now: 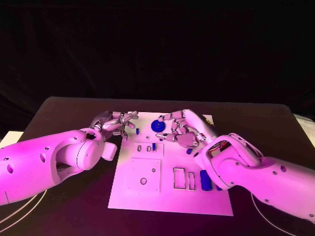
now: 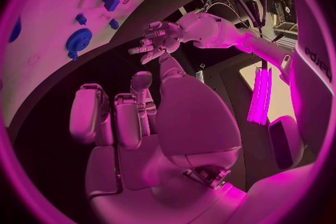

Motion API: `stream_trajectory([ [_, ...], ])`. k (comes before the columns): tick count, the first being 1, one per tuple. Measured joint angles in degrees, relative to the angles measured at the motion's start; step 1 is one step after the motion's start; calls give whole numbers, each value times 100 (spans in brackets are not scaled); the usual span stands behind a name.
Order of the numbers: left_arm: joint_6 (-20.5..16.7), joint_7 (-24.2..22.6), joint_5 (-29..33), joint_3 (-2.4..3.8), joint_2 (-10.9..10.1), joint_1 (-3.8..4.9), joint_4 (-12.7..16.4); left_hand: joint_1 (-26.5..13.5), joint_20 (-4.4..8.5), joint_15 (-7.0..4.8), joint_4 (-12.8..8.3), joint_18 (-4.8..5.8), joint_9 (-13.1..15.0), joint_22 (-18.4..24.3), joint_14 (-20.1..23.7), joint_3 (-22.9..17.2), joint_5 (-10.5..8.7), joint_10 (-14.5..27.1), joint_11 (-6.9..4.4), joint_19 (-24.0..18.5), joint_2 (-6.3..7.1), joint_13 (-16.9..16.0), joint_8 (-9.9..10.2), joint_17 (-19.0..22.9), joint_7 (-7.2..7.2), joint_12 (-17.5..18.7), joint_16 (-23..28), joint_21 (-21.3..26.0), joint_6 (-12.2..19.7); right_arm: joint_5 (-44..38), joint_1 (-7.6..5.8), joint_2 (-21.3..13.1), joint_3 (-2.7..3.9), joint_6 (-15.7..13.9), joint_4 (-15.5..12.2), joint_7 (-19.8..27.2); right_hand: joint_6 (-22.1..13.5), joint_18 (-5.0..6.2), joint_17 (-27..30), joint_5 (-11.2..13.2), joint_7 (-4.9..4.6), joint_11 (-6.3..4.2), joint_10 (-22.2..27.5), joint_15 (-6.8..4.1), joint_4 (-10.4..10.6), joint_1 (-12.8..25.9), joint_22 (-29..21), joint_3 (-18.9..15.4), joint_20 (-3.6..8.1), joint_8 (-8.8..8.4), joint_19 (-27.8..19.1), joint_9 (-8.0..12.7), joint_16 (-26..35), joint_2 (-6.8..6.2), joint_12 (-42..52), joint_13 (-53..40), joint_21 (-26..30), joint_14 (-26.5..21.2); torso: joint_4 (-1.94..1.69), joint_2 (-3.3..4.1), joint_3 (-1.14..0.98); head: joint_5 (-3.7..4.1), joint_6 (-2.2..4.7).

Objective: Assemble the parts on the task board

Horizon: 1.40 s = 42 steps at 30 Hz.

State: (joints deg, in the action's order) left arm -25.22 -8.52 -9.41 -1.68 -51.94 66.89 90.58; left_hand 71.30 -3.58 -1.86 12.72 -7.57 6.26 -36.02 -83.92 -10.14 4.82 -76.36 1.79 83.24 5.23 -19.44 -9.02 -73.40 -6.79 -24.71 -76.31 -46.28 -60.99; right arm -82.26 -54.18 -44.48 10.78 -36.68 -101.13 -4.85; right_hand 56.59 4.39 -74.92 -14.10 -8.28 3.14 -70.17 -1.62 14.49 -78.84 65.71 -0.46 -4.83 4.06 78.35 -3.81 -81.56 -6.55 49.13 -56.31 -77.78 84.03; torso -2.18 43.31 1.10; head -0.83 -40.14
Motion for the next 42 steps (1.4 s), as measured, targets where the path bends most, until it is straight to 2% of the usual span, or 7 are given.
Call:
stream_trajectory([
  [4,353,838,-830,-1,-24,125,53,-185,69,-9,319,0,213,-1046,-10,429,-23,734,-21,-303,-87,-1155,-375,-154,29,-1299,-581,-1035,99,661,-30,-442,95,-45,-86,337,0,0,0,-33,0,0,0,0,-26,-87,0,26,0,0,0,0,0,86,10,0,0,0,36,-35,-23,-41,-33],
  [7,681,1463,-1540,5,-1,237,68,-258,26,-9,378,1,342,-1421,-10,741,-23,1007,-5,-466,-137,-1563,-603,-156,40,-1761,-693,-1399,169,1177,-91,-695,123,-73,-74,489,0,0,0,-64,0,0,0,0,-26,-105,9,26,0,0,0,1,0,105,44,-4,0,0,65,-66,-37,-74,-42],
  [9,962,1952,-2105,5,47,324,68,-289,18,-9,389,59,431,-1803,-10,894,-23,1031,-25,-463,-128,-1728,-766,-156,62,-1961,-881,-1720,161,1560,-146,-838,135,-89,-55,573,0,0,0,-67,0,0,0,0,-41,-110,11,41,0,0,0,1,0,110,44,-6,0,0,85,-83,-46,-92,-48],
  [12,1358,2584,-2796,4,152,441,53,-340,53,-137,386,180,652,-2810,-8,1128,-23,629,-127,-168,-182,-2584,-1114,-155,201,-2805,-1315,-2535,20,2018,-200,-983,149,-106,-18,661,0,0,1,-67,0,0,0,0,-41,-110,11,41,0,0,0,1,0,110,44,-1,0,0,122,-110,-59,-122,-55],
  [15,1693,3111,-3329,4,308,540,-11,-368,101,-144,388,268,890,-3240,-15,1314,-23,458,-202,-82,-215,-3032,-1408,-155,269,-3227,-1352,-2877,46,2354,-218,-1056,149,-118,31,721,0,0,1,-91,0,0,0,0,-41,-110,4,41,0,0,0,1,0,110,44,7,0,0,155,-133,-74,-151,-56],
  [29,2491,4249,-4399,0,1040,729,-518,-437,204,-264,408,357,1946,-3894,-15,1889,-132,119,-332,21,-494,-3932,-2393,-154,448,-4006,-1352,-3422,309,3045,-229,-1128,149,-99,172,804,0,0,1,-90,0,0,-1,0,-26,-133,-34,57,0,1,0,2,23,133,44,26,21,0,224,-169,-109,-197,-118],
  [42,3139,4509,-4720,-2,1440,775,-905,-565,224,-306,397,357,2327,-3893,-17,2099,-178,29,-385,41,-623,-4130,-2644,-153,488,-4143,-1352,-3531,390,3201,-225,-1107,147,-72,238,792,0,0,-3,-89,0,0,-1,0,-13,-133,-39,44,0,1,1,2,23,133,43,42,21,0,227,-164,-109,-211,-150],
])
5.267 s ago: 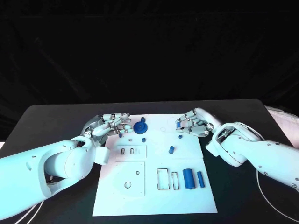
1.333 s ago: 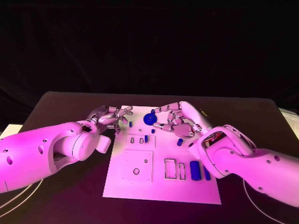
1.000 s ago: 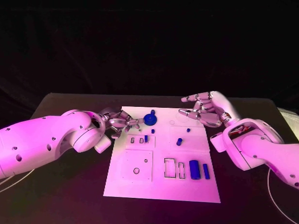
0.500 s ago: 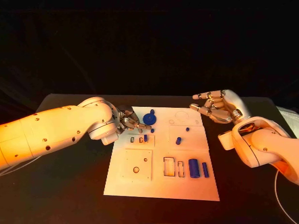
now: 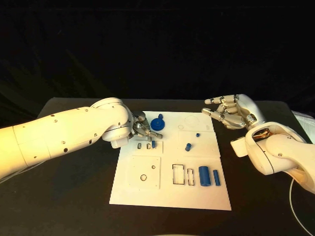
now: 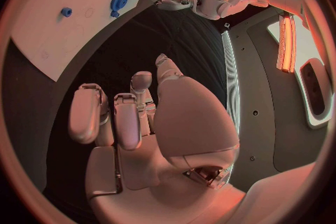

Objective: Assemble the parts on the task board

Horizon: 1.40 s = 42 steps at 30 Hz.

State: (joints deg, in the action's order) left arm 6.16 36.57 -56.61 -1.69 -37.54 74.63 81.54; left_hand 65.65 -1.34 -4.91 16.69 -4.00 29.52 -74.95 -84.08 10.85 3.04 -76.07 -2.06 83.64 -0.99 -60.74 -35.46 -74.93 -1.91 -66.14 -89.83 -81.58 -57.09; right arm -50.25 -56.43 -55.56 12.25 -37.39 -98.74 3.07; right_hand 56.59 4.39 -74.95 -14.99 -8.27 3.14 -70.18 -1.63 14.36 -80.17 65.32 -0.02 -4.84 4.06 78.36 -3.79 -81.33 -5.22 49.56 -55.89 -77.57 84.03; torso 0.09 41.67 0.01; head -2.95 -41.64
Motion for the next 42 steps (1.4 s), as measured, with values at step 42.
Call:
stream_trajectory([
  [42,752,164,-346,1,400,17,-430,250,20,-20,-18,87,390,2,20,76,1,-40,-40,20,-293,-46,-192,2,40,-33,0,-29,123,47,34,104,-3,92,71,-39,0,0,3,1,0,0,0,0,20,0,-5,-20,0,0,0,1,0,0,0,8,0,0,-3,7,4,-44,-108],
])
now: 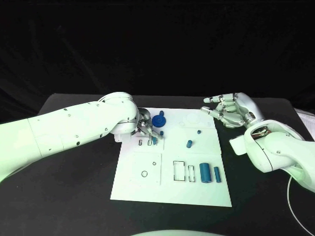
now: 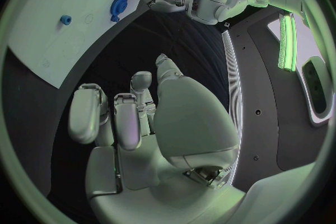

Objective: Assemble the parts on the task board

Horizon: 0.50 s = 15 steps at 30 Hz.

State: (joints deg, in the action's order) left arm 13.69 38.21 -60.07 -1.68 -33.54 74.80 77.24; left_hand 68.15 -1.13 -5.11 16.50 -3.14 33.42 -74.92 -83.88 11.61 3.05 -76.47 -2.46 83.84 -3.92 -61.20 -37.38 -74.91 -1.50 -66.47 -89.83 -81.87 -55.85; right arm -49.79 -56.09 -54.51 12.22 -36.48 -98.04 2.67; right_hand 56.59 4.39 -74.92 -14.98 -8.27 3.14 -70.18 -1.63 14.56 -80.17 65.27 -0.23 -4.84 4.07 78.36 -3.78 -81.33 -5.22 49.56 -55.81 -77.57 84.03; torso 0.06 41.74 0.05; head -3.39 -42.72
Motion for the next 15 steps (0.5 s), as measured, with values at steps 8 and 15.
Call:
stream_trajectory([
  [8,53,6,13,-3,11,0,-22,0,0,0,0,0,13,0,0,0,0,0,0,0,0,1,0,0,0,0,0,0,0,0,2,33,0,13,20,-1,0,0,0,-31,0,0,0,0,0,4,0,0,0,0,0,-5,0,4,0,0,0,0,-4,0,0,13,-16],
  [15,116,12,20,-6,8,0,-28,0,0,0,0,-1,20,1,0,0,0,0,0,0,0,1,0,-4,0,0,0,0,0,1,6,44,0,13,29,6,0,0,1,-31,0,0,0,0,0,26,0,0,0,0,0,-5,0,25,0,0,0,0,-4,0,-1,13,-33],
])
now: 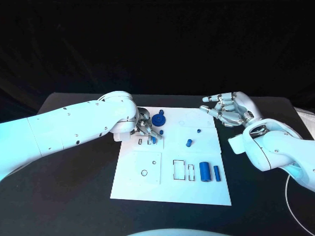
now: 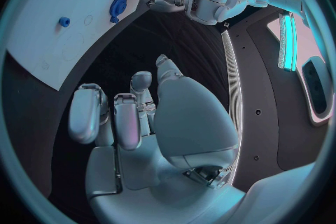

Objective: Assemble the parts on the task board

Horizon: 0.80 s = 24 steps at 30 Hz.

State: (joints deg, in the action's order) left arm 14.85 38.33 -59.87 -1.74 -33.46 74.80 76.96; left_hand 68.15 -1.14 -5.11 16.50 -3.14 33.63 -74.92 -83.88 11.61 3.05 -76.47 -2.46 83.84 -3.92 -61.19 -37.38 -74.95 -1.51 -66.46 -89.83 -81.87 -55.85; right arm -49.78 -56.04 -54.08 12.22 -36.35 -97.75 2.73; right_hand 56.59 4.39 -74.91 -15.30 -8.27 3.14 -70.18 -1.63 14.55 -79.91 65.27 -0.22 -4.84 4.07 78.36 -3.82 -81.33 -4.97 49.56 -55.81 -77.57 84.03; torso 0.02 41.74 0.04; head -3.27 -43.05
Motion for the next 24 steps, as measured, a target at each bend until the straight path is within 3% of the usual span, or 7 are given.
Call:
stream_trajectory([
  [7,45,4,6,-1,1,0,10,106,0,0,-24,1,54,0,0,-24,0,0,0,0,-44,0,-23,1,21,0,0,0,21,1,6,13,0,0,14,2,0,0,0,-27,0,0,0,0,0,0,0,0,0,0,0,0,0,0,0,0,0,0,1,0,0,3,-10],
  [14,67,6,9,-1,1,0,14,501,0,-21,-191,0,168,1,-21,-210,0,0,0,0,-119,1,-23,1,31,0,0,0,72,1,14,27,0,4,30,2,0,0,1,-35,0,0,0,0,0,-1,0,0,0,0,0,1,0,-1,0,0,0,0,0,0,0,2,-32],
  [20,76,7,21,0,0,3,24,528,0,-21,-205,0,189,1,-21,-240,0,0,0,0,-135,1,-22,1,11,0,0,0,92,1,19,37,0,7,45,2,0,0,1,-35,0,0,0,0,0,-1,0,0,0,0,0,1,0,-1,0,-1,0,0,0,0,1,-1,-44],
  [24,78,8,28,0,0,3,29,494,0,-21,-103,0,232,1,-21,-216,0,0,0,0,-101,1,-22,2,11,0,0,0,92,0,25,41,0,8,51,1,0,0,1,-35,0,0,0,0,0,-1,0,0,0,0,0,1,0,-1,0,0,0,0,0,0,1,-3,-47],
])
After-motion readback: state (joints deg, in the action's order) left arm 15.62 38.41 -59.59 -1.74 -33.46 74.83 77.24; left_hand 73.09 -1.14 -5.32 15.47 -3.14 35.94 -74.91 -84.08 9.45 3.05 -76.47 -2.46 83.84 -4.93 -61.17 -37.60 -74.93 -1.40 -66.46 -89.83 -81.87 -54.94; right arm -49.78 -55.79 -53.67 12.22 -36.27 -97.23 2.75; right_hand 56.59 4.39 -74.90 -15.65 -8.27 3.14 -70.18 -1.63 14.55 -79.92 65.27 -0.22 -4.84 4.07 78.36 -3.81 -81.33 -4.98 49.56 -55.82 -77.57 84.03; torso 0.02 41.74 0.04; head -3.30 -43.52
